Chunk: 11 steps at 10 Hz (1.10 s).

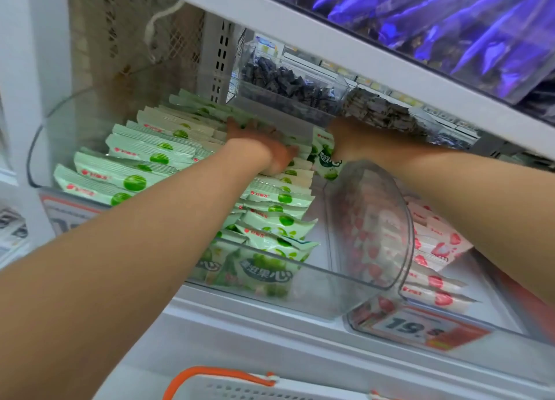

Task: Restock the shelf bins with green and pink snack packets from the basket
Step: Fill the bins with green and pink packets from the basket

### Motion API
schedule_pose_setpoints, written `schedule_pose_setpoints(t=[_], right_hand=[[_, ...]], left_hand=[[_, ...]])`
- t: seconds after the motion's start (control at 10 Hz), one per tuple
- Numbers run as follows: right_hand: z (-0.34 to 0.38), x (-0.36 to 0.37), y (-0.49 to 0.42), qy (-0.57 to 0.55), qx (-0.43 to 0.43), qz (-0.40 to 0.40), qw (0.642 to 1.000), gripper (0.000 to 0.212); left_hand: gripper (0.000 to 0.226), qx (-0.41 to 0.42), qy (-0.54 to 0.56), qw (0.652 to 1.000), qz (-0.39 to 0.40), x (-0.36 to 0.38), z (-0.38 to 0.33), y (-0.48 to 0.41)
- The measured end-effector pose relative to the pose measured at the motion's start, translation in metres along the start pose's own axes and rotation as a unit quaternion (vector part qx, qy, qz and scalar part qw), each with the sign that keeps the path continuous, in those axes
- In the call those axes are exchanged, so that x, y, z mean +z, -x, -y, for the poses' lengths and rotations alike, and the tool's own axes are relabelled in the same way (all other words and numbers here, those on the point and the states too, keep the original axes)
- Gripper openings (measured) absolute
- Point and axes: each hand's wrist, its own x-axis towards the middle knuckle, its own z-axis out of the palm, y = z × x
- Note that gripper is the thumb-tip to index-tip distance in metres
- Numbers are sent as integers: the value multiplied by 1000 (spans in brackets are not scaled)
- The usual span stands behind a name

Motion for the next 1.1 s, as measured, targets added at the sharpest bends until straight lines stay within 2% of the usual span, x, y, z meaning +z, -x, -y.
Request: schedule_pose_setpoints(t=[0.2,0.3,0.4,0.6,0.7,0.9,1.0,1.1], right_hand=[[0,1,-3,17,-11,0,1000,25],[0,-1,-1,27,-25,-4,999,45],[5,6,-3,39,-40,20,998,47],[7,20,-14,18,-25,49,998,66],[5,7,-13,23,-34,63,997,46],[6,5,-11,5,-88,-12,996,52],[2,15,-13,-26,-62,-67,995,54],[3,5,-12,-66,-29,7,997,50]], left_hand=[[69,-2,0,1000,0,-1,-1,1],[69,-1,2,1000,3,-1,-1,1],[69,-1,1,1000,2,-1,-1,1],[70,-1,1,1000,3,-1,-1,1],[70,-2,0,1000,2,-1,-1,0],[71,2,2,1000,-1,-1,-1,0],[71,1,5,1000,-1,-1,0,1],[71,0,7,1000,3,-1,0,0]])
